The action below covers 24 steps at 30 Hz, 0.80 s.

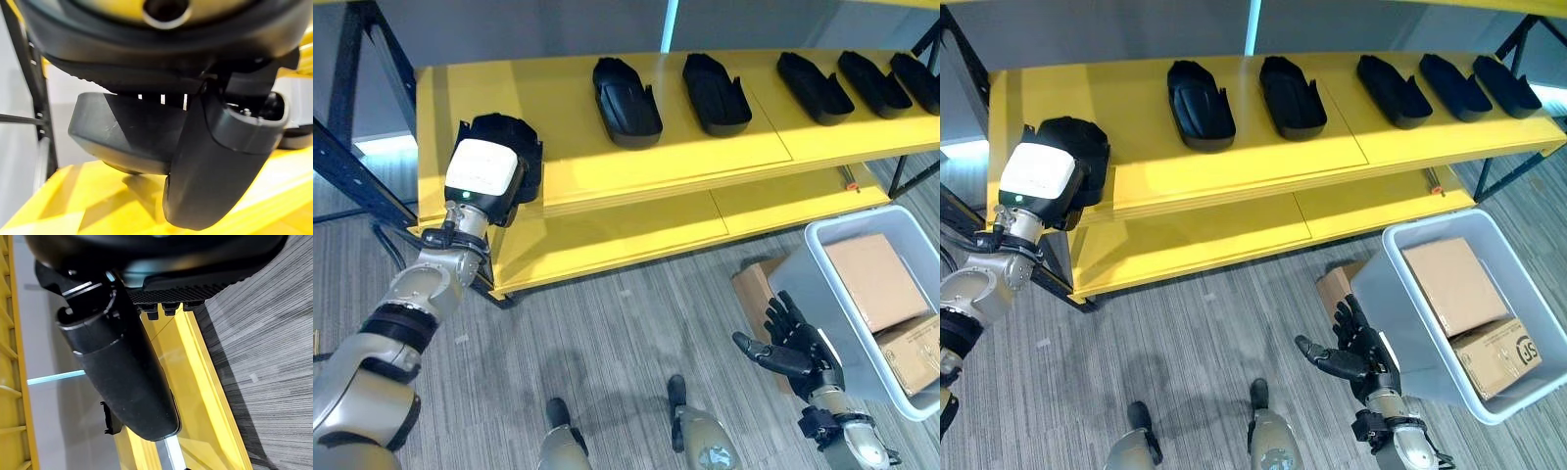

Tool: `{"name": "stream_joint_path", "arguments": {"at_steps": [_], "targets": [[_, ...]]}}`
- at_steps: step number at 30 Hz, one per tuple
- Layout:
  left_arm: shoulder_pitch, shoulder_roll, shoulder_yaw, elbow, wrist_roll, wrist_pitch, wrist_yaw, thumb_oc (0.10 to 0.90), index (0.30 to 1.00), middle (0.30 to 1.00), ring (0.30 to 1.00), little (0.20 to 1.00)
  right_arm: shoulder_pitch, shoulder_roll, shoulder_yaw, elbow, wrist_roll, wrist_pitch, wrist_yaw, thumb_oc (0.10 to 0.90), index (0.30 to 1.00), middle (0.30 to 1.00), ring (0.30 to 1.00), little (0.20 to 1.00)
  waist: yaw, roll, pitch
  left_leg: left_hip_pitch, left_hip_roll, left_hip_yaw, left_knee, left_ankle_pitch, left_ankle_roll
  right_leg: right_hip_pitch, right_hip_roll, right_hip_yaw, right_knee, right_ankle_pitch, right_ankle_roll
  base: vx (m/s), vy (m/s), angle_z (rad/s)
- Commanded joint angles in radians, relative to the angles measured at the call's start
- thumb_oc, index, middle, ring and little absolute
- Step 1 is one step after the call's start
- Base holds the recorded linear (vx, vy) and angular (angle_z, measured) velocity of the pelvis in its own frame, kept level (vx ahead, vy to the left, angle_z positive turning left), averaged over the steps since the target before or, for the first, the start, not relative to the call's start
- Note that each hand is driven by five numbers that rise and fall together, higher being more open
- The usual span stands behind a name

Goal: Move parts from the plastic box to the shelf.

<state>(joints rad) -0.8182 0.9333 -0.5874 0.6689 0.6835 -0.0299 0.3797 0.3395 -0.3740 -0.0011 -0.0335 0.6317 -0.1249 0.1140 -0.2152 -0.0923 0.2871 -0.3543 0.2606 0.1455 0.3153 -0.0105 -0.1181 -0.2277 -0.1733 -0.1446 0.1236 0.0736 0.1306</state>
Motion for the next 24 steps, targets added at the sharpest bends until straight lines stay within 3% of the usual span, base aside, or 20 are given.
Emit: {"name": "stream_joint_path", "arguments": {"at_steps": [1, 9, 24], "targets": [[-0.199, 0.034, 0.042, 0.008, -0.013, 0.012, 0.043, 0.4, 0.3, 0.3, 0.3, 0.3, -0.043, -0.064, -0.028, -0.106, 0.054, -0.095, 0.018, 0.9, 1.0, 1.0, 1.0, 1.0, -0.018, 0.014, -0.048, -0.008, 0.014, -0.011, 0.058, -0.058, 0.028, 0.046, -0.027, 0.033, 0.115, -0.161, 0.028, 0.0, 0.0, 0.0], [-0.261, -0.056, 0.047, 0.115, -0.159, 0.021, 0.035, 0.4, 0.3, 0.3, 0.3, 0.3, -0.06, -0.064, -0.013, -0.122, 0.053, -0.092, 0.006, 0.9, 1.0, 1.0, 1.0, 1.0, -0.028, 0.014, -0.031, -0.048, 0.009, -0.016, 0.077, -0.06, 0.036, 0.002, -0.029, 0.045, 0.135, -0.158, 0.024, -0.01, 0.007, 0.01], [-0.331, -0.056, 0.027, 0.193, -0.277, 0.018, 0.033, 0.4, 0.3, 0.3, 0.3, 0.3, -0.049, -0.064, -0.008, -0.137, 0.062, -0.086, 0.004, 0.9, 1.0, 1.0, 1.0, 1.0, -0.035, 0.016, -0.031, -0.079, 0.012, -0.024, 0.098, -0.093, 0.034, -0.022, -0.025, 0.048, 0.142, -0.177, 0.026, 0.02, -0.001, -0.02]]}}
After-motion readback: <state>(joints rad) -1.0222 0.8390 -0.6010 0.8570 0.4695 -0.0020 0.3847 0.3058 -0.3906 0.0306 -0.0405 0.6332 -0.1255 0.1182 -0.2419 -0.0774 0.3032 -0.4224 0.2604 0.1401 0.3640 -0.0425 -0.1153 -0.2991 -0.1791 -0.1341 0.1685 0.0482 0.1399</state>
